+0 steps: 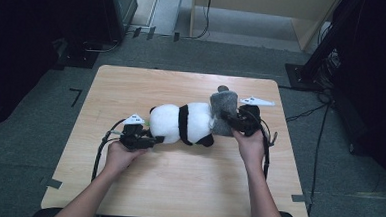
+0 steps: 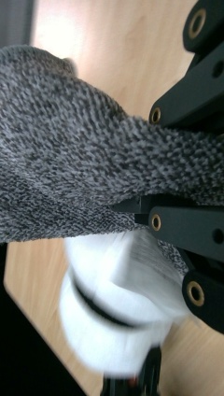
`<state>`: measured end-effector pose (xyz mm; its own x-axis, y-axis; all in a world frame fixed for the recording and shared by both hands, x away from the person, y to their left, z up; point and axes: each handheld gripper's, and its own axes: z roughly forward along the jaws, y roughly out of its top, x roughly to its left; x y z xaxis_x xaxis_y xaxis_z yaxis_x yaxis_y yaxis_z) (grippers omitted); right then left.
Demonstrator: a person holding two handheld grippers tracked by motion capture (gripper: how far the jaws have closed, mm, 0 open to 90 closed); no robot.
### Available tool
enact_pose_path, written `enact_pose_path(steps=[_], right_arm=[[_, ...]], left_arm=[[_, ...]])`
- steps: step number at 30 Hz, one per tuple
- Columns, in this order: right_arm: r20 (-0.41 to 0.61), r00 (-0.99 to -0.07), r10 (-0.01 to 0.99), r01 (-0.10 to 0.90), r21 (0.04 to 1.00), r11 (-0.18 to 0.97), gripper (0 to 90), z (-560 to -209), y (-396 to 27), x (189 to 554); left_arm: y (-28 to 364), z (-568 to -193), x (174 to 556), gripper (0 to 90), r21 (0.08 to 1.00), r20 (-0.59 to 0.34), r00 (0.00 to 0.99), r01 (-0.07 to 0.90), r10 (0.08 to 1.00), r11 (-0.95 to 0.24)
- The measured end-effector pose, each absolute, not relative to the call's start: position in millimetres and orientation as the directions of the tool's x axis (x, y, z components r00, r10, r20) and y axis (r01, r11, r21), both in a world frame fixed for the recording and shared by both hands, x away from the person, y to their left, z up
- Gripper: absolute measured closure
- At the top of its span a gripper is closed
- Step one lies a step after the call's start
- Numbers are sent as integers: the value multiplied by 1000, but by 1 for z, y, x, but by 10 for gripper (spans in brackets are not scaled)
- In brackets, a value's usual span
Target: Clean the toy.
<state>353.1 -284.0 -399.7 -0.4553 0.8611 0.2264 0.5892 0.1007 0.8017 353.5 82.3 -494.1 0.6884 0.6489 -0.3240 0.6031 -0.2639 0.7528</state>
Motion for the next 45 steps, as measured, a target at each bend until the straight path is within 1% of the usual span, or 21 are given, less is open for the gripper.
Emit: enact_pose_path(steps=[4, 8, 10, 13, 17, 19, 20, 27, 34, 39, 42, 43, 45], right_arm=[[206, -512, 834, 560, 816, 143, 794, -388, -265, 345], [221, -568, 793, 534, 832, 151, 794, -377, -248, 335], [235, -600, 765, 526, 836, 156, 793, -374, -237, 330], [218, -632, 744, 516, 834, 195, 792, -376, -223, 328], [195, -606, 771, 557, 796, 237, 790, -396, -219, 338], [206, -589, 781, 578, 783, 229, 789, -406, -223, 342], [225, -580, 783, 590, 779, 214, 789, -408, -225, 344], [244, -582, 776, 598, 775, 205, 790, -417, -231, 348], [260, -584, 769, 606, 770, 199, 791, -421, -236, 351], [266, -584, 767, 610, 767, 198, 792, -423, -237, 352], [266, -584, 767, 610, 767, 199, 791, -423, -237, 352], [270, -583, 766, 613, 765, 197, 791, -423, -238, 352], [272, -584, 764, 614, 764, 197, 792, -423, -238, 352]], left_arm=[[83, -494, 354, 487, 753, -324, 689, 603, 648, -265], [84, -494, 354, 476, 752, -326, 692, 603, 644, -266], [84, -494, 354, 472, 754, -324, 696, 599, 641, -269], [85, -495, 355, 463, 754, -329, 696, 600, 638, -266], [85, -495, 355, 438, 756, -331, 699, 598, 634, -264], [85, -496, 356, 418, 761, -327, 709, 589, 625, -270], [85, -496, 356, 410, 763, -326, 713, 586, 621, -272], [86, -493, 359, 343, 748, -315, 725, 586, 612, -310], [97, -484, 361, 339, 749, -280, 767, 550, 578, -368], [115, -476, 364, 344, 775, -294, 782, 532, 549, -342], [116, -477, 366, 344, 773, -306, 780, 538, 546, -336], [115, -477, 366, 343, 768, -300, 782, 538, 545, -349], [113, -477, 365, 343, 772, -239, 798, 502, 553, -391]])
